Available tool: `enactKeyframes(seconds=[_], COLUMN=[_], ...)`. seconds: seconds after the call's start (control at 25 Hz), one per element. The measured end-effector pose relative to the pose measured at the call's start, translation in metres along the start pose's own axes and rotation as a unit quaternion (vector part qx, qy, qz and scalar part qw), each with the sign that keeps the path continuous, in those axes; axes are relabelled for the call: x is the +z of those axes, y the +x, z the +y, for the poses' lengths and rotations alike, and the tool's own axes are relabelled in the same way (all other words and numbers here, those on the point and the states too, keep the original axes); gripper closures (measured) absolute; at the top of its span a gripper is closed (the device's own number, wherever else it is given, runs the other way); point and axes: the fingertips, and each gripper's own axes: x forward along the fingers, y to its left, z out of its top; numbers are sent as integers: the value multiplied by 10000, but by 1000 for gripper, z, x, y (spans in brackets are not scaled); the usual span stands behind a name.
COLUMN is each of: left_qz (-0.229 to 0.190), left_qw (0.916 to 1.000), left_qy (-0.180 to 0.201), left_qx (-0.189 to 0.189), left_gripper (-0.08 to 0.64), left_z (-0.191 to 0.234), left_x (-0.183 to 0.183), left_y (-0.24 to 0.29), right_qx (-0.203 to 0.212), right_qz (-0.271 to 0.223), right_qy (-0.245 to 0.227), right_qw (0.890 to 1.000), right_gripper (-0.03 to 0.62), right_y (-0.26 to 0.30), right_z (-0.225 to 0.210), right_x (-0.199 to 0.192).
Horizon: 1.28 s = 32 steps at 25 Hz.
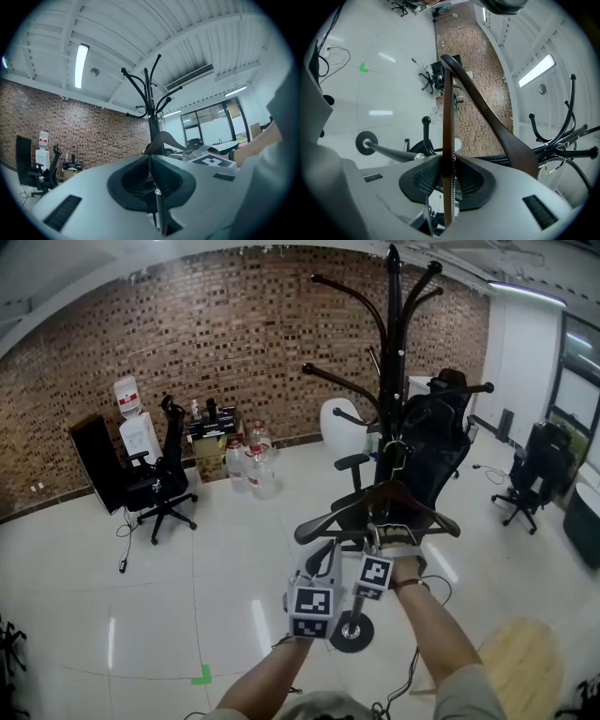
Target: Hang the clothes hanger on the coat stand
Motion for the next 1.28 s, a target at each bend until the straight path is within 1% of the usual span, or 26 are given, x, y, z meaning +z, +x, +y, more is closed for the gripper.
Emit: enactKeyframes(seconds=[0.04, 0.12, 0.2, 0.32, 0.4, 0.48, 0.52, 0.6, 0.64, 0.68, 0.76, 0.8, 0.84, 0.92, 0.96, 1.0, 1.04, 1.2, 1.24, 1.28], left_qz=[-14, -48, -96, -153, -252, -322, -329, -323, -323, -327, -318, -300, -278, -222, -192, -165, -138, 21, 74, 132], left_qw=[10000, 9999, 9999, 9999, 9996, 9994, 9994, 9994, 9994, 9994, 9995, 9995, 9996, 9996, 9995, 9994, 9993, 9983, 9981, 9980], left_qy=[37, 93, 88, 39, 89, 98, 96, 105, 103, 86, 18, -19, -53, -118, -153, -191, -232, -379, -387, -390], left_qx=[5, 3, 8, -8, 14, 37, 39, 33, 27, 18, -17, -43, -72, -136, -175, -215, -255, -449, -471, -470], left_gripper=[543, 544, 543, 543, 543, 543, 543, 543, 543, 543, 543, 543, 543, 543, 543, 543, 543, 544, 543, 544], left_z=[1, 2, 3, 8, 16, 23, 27, 36, 40, 43, 49, 51, 53, 55, 56, 57, 57, 49, 46, 43], left_x=[1, 3, 7, 9, 11, 12, 12, 9, 7, 4, -5, -12, -18, -33, -39, -45, -52, -80, -87, -94], left_y=[-1, -7, -17, -32, -39, -50, -56, -67, -72, -78, -88, -94, -100, -112, -117, -121, -125, -140, -143, -146], right_qx=[17, 83, 140, 48, -20, -98, -132, -160, -162, -163, -190, -208, -215, -233, -273, -327, -378, -500, -521, -527], right_qz=[-94, -269, -371, -506, -674, -972, -1131, -1397, -1495, -1569, -1666, -1697, -1711, -1693, -1677, -1664, -1651, -1485, -1442, -1427], right_qy=[72, 216, 333, 610, 977, 1536, 1875, 2590, 2973, 3380, 4169, 4484, 4720, 5031, 5172, 5322, 5487, 6192, 6313, 6397], right_qw=[9999, 9994, 9987, 9968, 9929, 9833, 9756, 9556, 9429, 9278, 8934, 8774, 8646, 8472, 8388, 8294, 8187, 7694, 7603, 7534], right_gripper=[490, 473, 390, 380, 380, 380, 381, 382, 382, 382, 386, 414, 432, 434, 446, 483, 489, 489, 521, 590], right_y=[-3, -9, -19, -39, -57, -79, -91, -114, -124, -132, -148, -156, -164, -178, -185, -190, -195, -210, -214, -218], right_z=[-1, 0, 3, 1, -1, -3, -2, 3, 7, 11, 20, 25, 31, 43, 48, 53, 58, 88, 94, 100], right_x=[4, 11, 18, 27, 32, 40, 46, 56, 59, 61, 62, 63, 64, 65, 65, 65, 65, 55, 52, 50])
